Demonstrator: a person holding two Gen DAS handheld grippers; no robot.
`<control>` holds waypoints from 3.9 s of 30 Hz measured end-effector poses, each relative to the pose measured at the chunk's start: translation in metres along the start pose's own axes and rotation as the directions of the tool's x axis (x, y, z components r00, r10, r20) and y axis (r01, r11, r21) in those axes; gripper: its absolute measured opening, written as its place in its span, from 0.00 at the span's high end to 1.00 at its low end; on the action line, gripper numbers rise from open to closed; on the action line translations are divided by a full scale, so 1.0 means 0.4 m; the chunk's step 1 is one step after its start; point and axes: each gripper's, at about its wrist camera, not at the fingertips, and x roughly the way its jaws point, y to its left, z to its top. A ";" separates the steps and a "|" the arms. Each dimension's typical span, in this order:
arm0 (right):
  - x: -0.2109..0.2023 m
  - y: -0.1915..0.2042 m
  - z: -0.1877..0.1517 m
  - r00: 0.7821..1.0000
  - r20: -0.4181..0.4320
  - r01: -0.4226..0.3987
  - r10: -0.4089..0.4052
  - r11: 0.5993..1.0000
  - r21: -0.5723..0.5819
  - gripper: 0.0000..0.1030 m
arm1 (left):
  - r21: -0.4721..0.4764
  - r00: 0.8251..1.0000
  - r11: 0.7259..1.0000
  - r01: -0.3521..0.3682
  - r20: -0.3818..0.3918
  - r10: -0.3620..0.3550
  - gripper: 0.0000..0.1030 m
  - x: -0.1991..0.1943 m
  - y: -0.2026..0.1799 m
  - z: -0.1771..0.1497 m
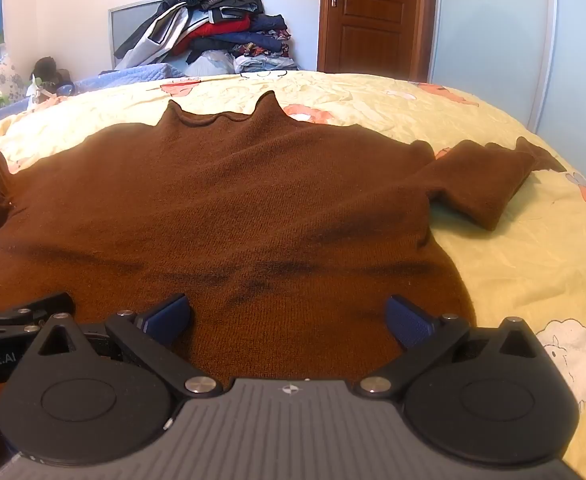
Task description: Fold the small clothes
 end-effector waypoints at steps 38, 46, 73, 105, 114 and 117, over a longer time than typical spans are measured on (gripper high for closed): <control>0.000 0.004 -0.002 1.000 0.000 -0.003 0.003 1.000 -0.001 0.00 | 0.005 1.000 1.000 -0.002 0.007 0.002 0.00 -0.005 -0.015 -0.006; 0.000 0.002 -0.002 1.000 0.001 -0.005 0.005 1.000 0.001 0.00 | 0.004 1.000 1.000 -0.002 0.007 0.002 0.00 -0.005 -0.015 -0.006; 0.000 0.002 -0.002 1.000 0.001 -0.004 0.004 1.000 0.000 0.00 | 0.005 1.000 1.000 -0.002 0.008 0.002 0.00 -0.005 -0.014 -0.007; 0.300 -1.078 0.206 0.982 0.178 -0.187 0.059 0.372 0.909 0.24 | 0.004 1.000 1.000 -0.001 0.008 0.001 0.00 -0.005 -0.013 -0.007; 0.425 -1.071 0.254 0.983 0.170 -0.186 0.075 0.393 0.901 0.58 | 0.003 1.000 1.000 -0.001 0.008 0.001 0.00 -0.005 -0.012 -0.007; 0.427 -1.084 0.246 0.990 0.131 -0.144 0.059 0.415 0.898 0.89 | 0.004 1.000 1.000 0.000 0.008 0.000 0.00 -0.005 -0.012 -0.007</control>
